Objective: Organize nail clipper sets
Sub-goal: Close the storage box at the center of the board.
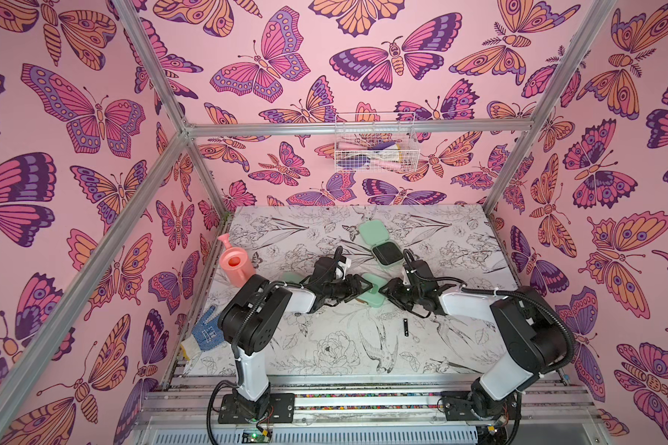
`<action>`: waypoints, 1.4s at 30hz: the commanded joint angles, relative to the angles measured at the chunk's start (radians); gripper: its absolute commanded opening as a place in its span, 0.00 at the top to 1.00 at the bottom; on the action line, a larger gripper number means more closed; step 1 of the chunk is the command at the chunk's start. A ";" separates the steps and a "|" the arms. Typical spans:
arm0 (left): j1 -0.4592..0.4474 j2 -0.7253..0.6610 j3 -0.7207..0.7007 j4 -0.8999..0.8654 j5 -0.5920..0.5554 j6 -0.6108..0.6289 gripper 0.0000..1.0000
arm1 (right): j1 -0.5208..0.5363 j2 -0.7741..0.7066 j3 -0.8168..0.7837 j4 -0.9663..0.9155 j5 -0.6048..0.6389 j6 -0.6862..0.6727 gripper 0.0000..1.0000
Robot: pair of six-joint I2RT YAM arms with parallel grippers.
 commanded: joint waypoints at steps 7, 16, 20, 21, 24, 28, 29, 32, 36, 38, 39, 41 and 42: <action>-0.012 0.016 0.018 -0.090 -0.033 0.024 0.42 | 0.008 -0.073 0.018 -0.175 0.068 -0.053 0.44; -0.065 -0.015 0.120 -0.240 -0.050 0.063 0.42 | 0.008 -0.099 0.060 -0.250 0.103 -0.112 0.50; -0.069 -0.062 0.132 -0.362 -0.125 0.100 0.42 | 0.009 -0.094 0.066 -0.243 0.094 -0.114 0.52; -0.069 -0.084 0.142 -0.411 -0.154 0.124 0.42 | 0.010 -0.092 0.068 -0.246 0.094 -0.118 0.52; -0.069 -0.162 0.209 -0.606 -0.245 0.224 0.40 | 0.009 -0.098 0.070 -0.254 0.092 -0.126 0.52; -0.062 -0.218 0.317 -0.824 -0.359 0.331 0.32 | 0.010 -0.097 0.071 -0.249 0.078 -0.128 0.53; -0.056 -0.213 0.340 -0.856 -0.355 0.346 0.31 | 0.010 -0.097 0.070 -0.244 0.073 -0.124 0.53; -0.045 -0.162 0.381 -0.910 -0.315 0.378 0.31 | 0.009 -0.095 0.074 -0.241 0.062 -0.124 0.55; -0.041 -0.068 0.399 -0.921 -0.261 0.398 0.31 | 0.010 -0.093 0.106 -0.265 0.042 -0.138 0.55; -0.041 -0.032 0.403 -0.923 -0.245 0.399 0.31 | 0.009 -0.094 0.126 -0.282 0.039 -0.149 0.55; -0.042 -0.017 0.407 -0.922 -0.241 0.402 0.31 | 0.010 -0.093 0.136 -0.290 0.039 -0.154 0.56; -0.043 0.009 0.412 -0.929 -0.241 0.409 0.30 | 0.010 -0.094 0.151 -0.306 0.036 -0.163 0.58; -0.043 0.020 0.415 -0.928 -0.241 0.413 0.30 | 0.009 -0.093 0.159 -0.312 0.036 -0.169 0.58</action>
